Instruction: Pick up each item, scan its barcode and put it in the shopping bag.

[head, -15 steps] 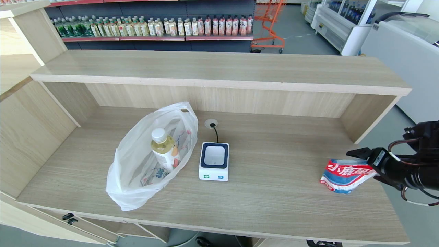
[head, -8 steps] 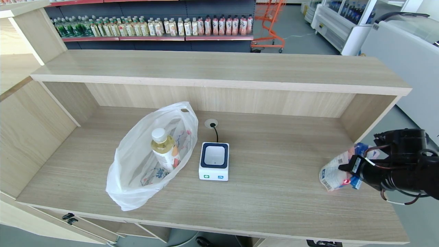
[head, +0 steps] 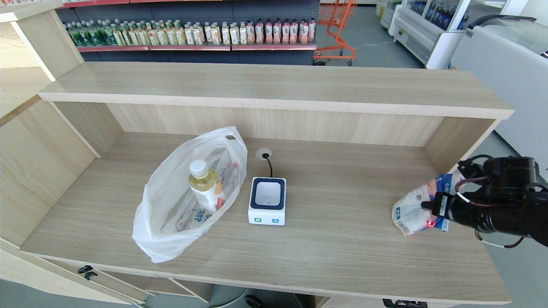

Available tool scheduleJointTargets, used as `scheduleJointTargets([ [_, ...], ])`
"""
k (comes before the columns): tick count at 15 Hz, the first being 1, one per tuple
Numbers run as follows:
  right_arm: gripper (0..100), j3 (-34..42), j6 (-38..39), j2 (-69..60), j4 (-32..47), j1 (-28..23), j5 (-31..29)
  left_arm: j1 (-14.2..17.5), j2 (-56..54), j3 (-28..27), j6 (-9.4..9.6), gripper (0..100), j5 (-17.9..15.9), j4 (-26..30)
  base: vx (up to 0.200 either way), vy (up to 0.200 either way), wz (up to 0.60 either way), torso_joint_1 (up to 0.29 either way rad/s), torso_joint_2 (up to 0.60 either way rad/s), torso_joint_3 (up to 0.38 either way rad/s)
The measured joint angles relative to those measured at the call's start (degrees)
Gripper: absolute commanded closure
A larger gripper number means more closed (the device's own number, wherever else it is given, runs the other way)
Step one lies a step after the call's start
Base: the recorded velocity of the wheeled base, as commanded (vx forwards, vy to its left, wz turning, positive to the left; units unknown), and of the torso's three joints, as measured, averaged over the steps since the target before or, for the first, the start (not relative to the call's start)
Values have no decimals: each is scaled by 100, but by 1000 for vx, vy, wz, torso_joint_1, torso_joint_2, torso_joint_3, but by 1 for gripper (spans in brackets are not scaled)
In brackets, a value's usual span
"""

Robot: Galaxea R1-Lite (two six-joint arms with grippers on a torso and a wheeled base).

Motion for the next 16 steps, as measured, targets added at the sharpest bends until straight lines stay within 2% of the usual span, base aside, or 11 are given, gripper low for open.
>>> scheduleJointTargets([
  [2, 100, 20, -534, -338, 252, -44, 844, 0, 0, 0, 0, 0, 2, 0, 0, 0, 0, 0, 0, 0],
  [4, 100, 33, -714, -768, 490, -55, 2132, 2, 0, 0, 2, 0, 0, -1, 0, 0, 0, 0, 0, 0],
  [8, 100, -6, -739, -1493, 808, -41, 4756, 0, 0, 0, -1, 0, 2, 0, 0, 0, 0, 0, 0, 0],
  [10, 100, -33, -433, -1788, 824, 72, 5815, 0, 0, 0, 0, 0, 0, 0, 0, 0, 0, 0, 0, 0],
  [13, 100, -151, 347, -2154, 802, 580, 5992, 0, 0, 0, 0, 0, 2, 0, 0, 0, 0, 0, 0, 0],
  [16, 100, -279, 796, -2383, 797, 1167, 5681, 0, 0, 0, 0, 0, 0, -1, 0, 0, 0, 0, 0, 0],
])
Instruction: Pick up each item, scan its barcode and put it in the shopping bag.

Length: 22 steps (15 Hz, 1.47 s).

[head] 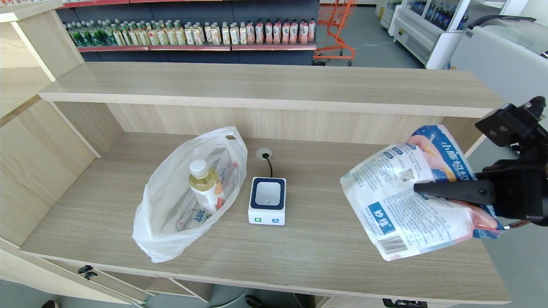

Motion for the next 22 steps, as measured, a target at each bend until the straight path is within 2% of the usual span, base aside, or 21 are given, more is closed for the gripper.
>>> scheduleJointTargets([
  [8, 100, -73, 230, -229, 2, 480, -79, 2, 0, 0, -1, 0, 0, 1, 0, 0, 0, 0, 0, 0],
  [10, 100, -66, 233, -254, 5, 590, -288, 0, 0, 0, -1, 0, 0, 1, 0, 0, 0, 0, 0, 0],
  [12, 100, -66, 375, -271, 5, 841, -797, 0, 0, 0, 0, 0, 0, 1, 0, 0, 0, 0, 0, 0],
  [14, 100, -79, 447, -299, -16, 1045, -872, 0, 0, 0, 0, 0, 2, 1, 0, 0, 0, 0, 0, 0],
  [22, 100, -99, 452, -317, -33, 1125, -874, 0, 0, 0, -1, 0, 0, 1, 0, 0, 0, 0, 0, 0],
])
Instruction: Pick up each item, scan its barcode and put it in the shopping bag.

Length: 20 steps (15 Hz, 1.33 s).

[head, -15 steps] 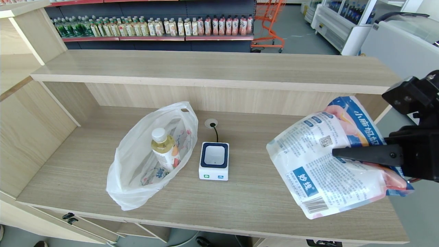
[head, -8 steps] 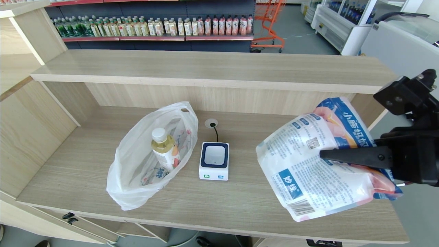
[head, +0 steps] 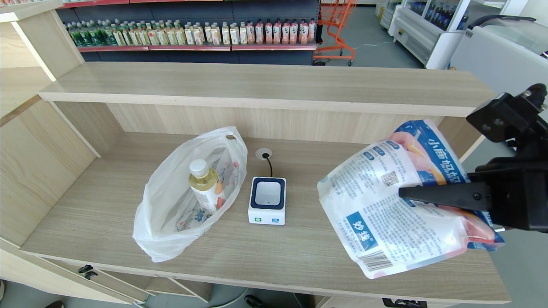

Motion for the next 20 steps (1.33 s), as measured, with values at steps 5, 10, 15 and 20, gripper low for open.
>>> scheduleJointTargets([
  [5, 100, 9, 5, 11, -195, 2, 0, 0, 0, 0, 1, 0, 0, -1, 0, 0, 0, 0, 0, 0],
  [10, 100, 35, -9, 9, -200, 0, -5, 0, 0, 0, 4, 0, 0, -1, 0, 0, 0, 0, 0, 0],
  [15, 100, 491, -1822, -66, -569, -293, -367, 0, 0, 0, 4, 0, 0, -1, 0, 0, 0, 0, 0, 0],
  [20, 100, 1235, -4887, -455, -161, -1034, -1325, 0, 0, 0, 1, 0, 0, -1, 0, 0, 0, 0, 0, 0],
])
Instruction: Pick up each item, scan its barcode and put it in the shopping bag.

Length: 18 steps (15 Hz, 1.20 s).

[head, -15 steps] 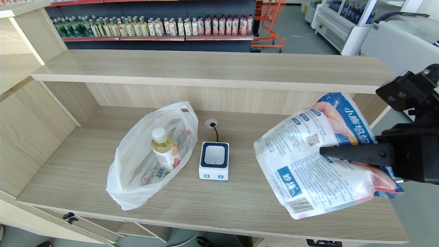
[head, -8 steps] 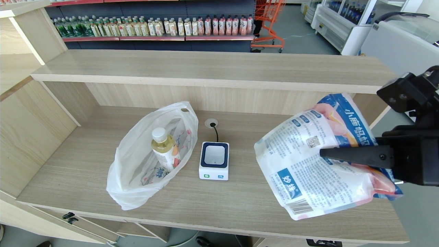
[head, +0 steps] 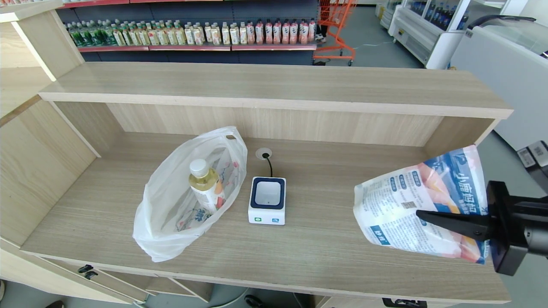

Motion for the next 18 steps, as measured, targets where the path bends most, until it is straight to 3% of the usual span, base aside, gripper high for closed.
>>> scheduleJointTargets([
  [4, 100, 265, -753, -382, 56, -105, -974, 0, 0, 0, 0, 0, 0, 1, 0, 0, 0, 0, 0, 0],
  [7, 100, 463, -1426, -618, 56, -102, -1005, 0, 0, 0, 5, 0, 0, 0, 0, 0, 0, 0, 0, 0],
  [9, 100, 463, -1430, -730, 51, -111, -981, 0, 0, 0, 18, 0, 0, 1, 0, 0, 0, 0, 0, 0],
  [18, 100, -72, -806, -627, 65, 146, -963, 2, 0, 0, 16, 0, 0, 0, 0, 200, 0, 2, 1, 4],
])
